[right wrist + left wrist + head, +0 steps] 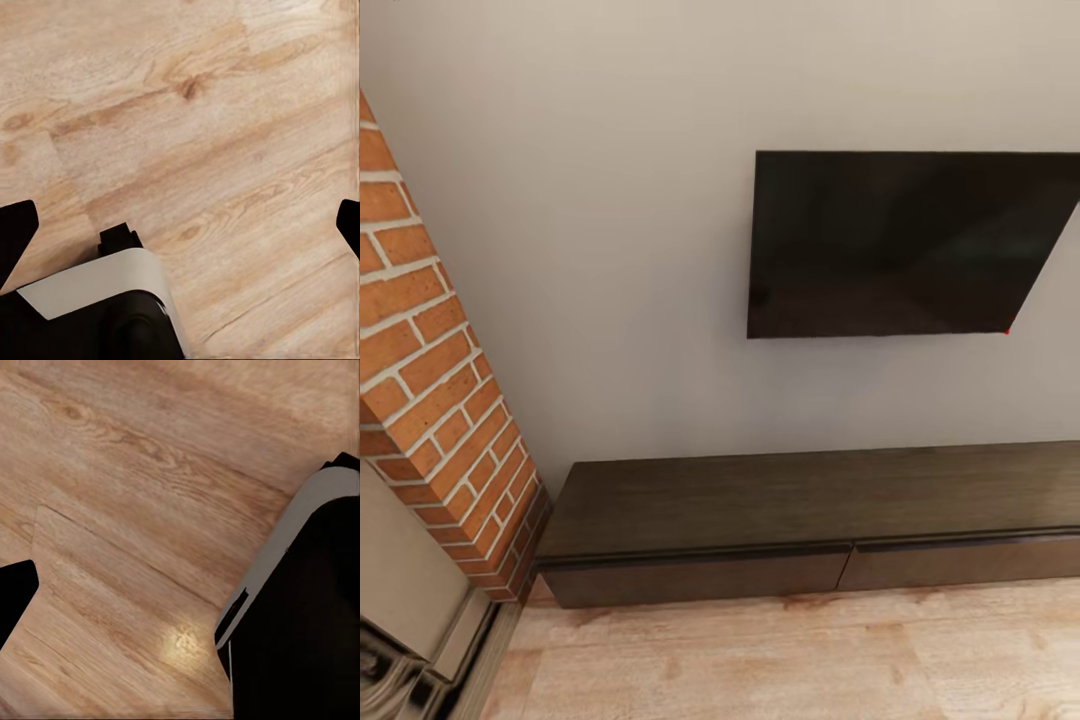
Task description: Place each of the two pumpkins and all three candles from the living room inside a cabinet in the living room (use any cabinet), then make sure every cabinet is closed, and position the cauldron so it is next to a table in the living room.
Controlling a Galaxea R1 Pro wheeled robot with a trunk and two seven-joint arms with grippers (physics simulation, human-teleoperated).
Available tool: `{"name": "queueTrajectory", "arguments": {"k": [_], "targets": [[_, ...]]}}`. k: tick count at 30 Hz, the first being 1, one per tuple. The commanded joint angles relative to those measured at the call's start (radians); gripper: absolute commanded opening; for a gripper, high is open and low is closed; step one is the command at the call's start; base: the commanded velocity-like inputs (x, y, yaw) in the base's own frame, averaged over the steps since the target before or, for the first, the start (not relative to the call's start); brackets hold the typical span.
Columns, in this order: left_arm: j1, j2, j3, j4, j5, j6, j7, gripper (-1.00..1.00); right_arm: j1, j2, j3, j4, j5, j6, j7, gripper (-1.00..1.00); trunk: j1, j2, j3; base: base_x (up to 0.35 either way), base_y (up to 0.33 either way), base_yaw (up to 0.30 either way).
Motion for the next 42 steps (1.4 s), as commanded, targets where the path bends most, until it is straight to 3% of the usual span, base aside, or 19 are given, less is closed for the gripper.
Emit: {"name": "queueTrajectory", "arguments": {"k": [1,5,11,18,25,42], "targets": [[0.006,0.001,-0.009,-0.001,0.011,0.0,-0.002,1.0,0.003,-0.003,0.005,0.004,-0.01,-0.007,0.001,1.0,-0.004,0.006,0.002,0.0,0.0,0.0],[0.025,0.008,-0.009,-0.001,0.014,0.001,-0.01,1.0,0.025,-0.009,0.001,0.006,-0.01,-0.008,0.0,1.0,-0.019,0.034,0.015,0.0,0.0,0.0],[0.042,0.0,-0.008,-0.001,0.017,0.0,-0.012,1.0,0.058,-0.024,-0.001,0.007,-0.01,0.0,0.0,1.0,-0.019,0.034,0.015,0.0,0.0,0.0],[0.051,0.015,-0.005,-0.003,0.01,-0.01,-0.011,1.0,0.06,-0.024,0.0,0.004,-0.007,-0.005,0.001,1.0,-0.019,0.034,0.015,0.0,0.0,0.0],[0.051,0.014,-0.012,-0.012,-0.006,-0.012,-0.01,1.0,0.06,-0.019,0.001,-0.003,-0.005,-0.01,0.011,1.0,-0.019,0.034,0.015,0.0,0.0,0.0],[0.05,0.012,-0.01,-0.014,-0.001,-0.012,-0.01,1.0,0.06,-0.018,-0.002,-0.009,-0.008,-0.015,0.014,1.0,-0.019,0.034,0.015,0.0,0.0,0.0]]}}
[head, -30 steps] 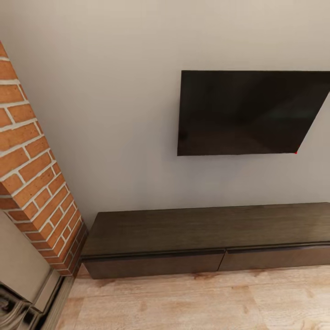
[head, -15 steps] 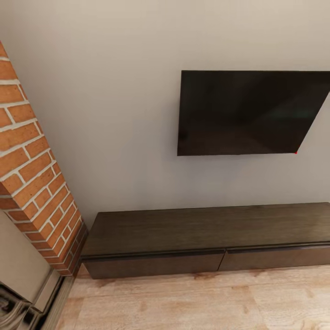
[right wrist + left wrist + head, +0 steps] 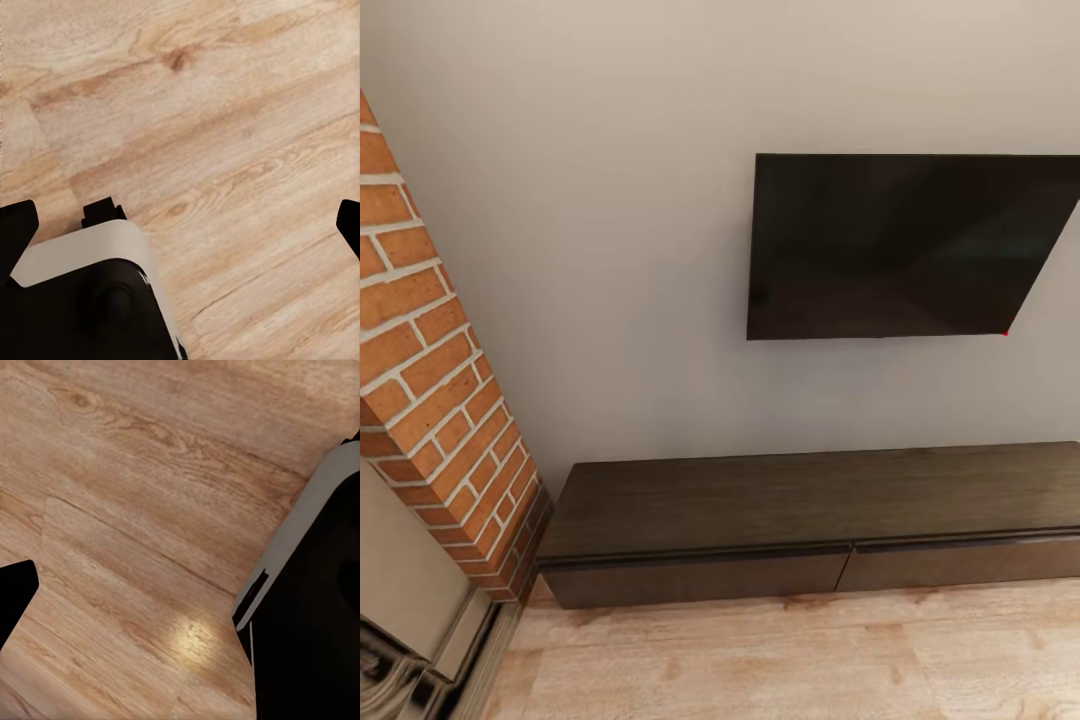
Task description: Place each of the two pumpkins and all three candles from the living room inside a cabinet in the living room (use any cabinet), then make sure every cabinet is closed, and position the cauldron so it is next to a table in the living room.
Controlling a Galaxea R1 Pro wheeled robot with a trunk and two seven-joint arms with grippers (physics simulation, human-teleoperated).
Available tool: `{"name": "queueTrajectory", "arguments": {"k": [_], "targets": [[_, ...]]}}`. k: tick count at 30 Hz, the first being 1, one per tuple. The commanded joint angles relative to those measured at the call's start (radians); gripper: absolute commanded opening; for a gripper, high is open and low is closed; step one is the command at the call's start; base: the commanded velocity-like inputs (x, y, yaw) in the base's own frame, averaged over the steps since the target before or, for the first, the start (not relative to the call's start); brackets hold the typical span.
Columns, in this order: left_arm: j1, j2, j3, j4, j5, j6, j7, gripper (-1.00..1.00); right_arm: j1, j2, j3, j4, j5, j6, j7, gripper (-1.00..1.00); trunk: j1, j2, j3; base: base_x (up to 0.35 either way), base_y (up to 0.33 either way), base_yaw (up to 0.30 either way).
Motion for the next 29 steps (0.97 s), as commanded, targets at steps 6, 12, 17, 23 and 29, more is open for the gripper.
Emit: {"name": "queueTrajectory", "arguments": {"k": [6,12,17,23,29], "targets": [[0.0,-0.001,-0.008,-0.001,0.01,-0.002,0.003,1.0,-0.001,-0.002,0.007,0.004,-0.011,-0.008,0.001,1.0,0.0,-0.001,-0.001,0.0,0.0,0.0],[0.0,0.0,-0.009,-0.001,0.01,-0.002,0.003,1.0,-0.001,-0.004,0.007,0.004,-0.01,-0.011,0.008,1.0,0.0,-0.001,-0.001,0.0,0.0,0.0],[0.0,0.0,-0.009,-0.001,0.01,-0.002,0.003,1.0,-0.001,-0.001,0.009,0.004,-0.009,-0.028,0.012,1.0,0.0,-0.001,-0.001,0.0,0.0,0.0],[-0.001,0.0,-0.009,-0.001,0.01,-0.002,0.003,1.0,-0.001,0.002,0.011,0.004,-0.007,-0.089,0.013,1.0,0.0,-0.001,-0.001,0.0,0.0,0.0],[-0.001,0.0,-0.009,-0.001,0.01,-0.002,0.003,1.0,-0.001,0.002,0.011,0.004,-0.007,-0.098,0.013,1.0,0.0,-0.001,-0.001,0.0,0.0,0.0]]}}
